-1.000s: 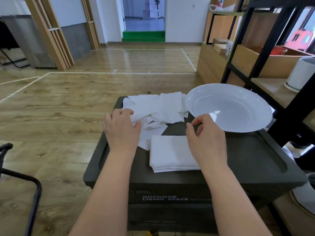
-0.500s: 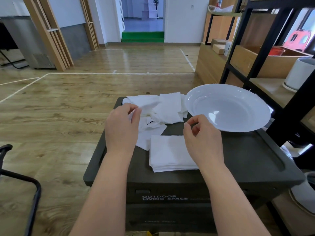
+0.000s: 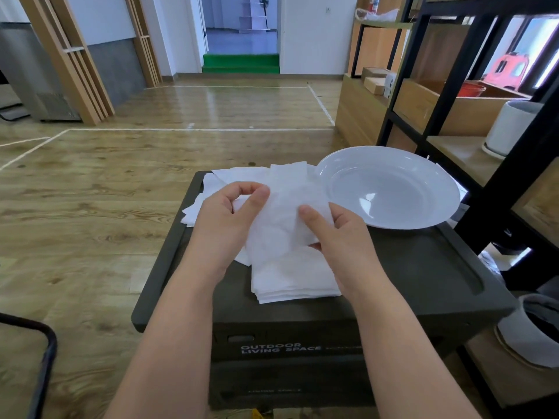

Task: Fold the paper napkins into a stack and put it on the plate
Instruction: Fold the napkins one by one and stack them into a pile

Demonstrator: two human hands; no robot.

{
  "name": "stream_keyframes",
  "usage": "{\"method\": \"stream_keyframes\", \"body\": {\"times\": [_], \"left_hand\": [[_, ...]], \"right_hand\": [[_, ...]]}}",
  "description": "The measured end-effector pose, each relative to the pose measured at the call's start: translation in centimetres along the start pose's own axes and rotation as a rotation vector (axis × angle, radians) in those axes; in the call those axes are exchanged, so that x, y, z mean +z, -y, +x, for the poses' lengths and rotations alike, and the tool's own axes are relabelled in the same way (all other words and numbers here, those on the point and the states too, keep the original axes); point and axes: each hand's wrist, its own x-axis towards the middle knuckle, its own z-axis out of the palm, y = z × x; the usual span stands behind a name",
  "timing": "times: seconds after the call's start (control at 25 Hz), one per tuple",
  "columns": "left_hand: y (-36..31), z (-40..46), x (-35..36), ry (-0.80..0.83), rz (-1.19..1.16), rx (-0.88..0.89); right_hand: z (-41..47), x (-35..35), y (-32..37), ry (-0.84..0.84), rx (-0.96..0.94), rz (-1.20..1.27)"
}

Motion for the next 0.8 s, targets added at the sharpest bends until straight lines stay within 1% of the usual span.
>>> {"method": "stream_keyframes", "body": {"times": [0.08,0.16,0.24,0.36,0.48,0.52,0.64,0.8], "left_hand": [[0.6,0.1,0.2,0.024,-0.038,-0.170],[1.1,0.1,0.2,0.012,0.007,-0.288],[1.3,0.0,0.1,0.003,0.121,-0.310],[1.1,-0.3,0.1,0.032,0.278,-0.304],[1.1,-0.6,0.1,0.052,0.410,-0.342],[1.2,-0.6,0.0,0.051,0.443,-0.355],[1.2,-0.6,-0.2,0.048,0.458,-0.403],[1.5,-0.5,-0.6,0.044,0.513,-0.431]], "right_hand": [[0.1,-0.2,-0.1,-0.071,0.071,0.073],[0.2,-0.5,-0.2,-0.107,0.141,0.040],[0.3,-0.9,-0.4,-0.140,0.155,-0.071],[0.5,-1.8,-1.0,-0.212,0.071,-0.310],[0.7,-2.2,-1.5,-0.167,0.072,-0.633],[0.7,-2.3,-1.7,-0.150,0.088,-0.697],[0.8,-2.2,-1.9,-0.123,0.106,-0.787],[1.0,-2.1,-2.2,-0.108,0.122,-0.800]]}}
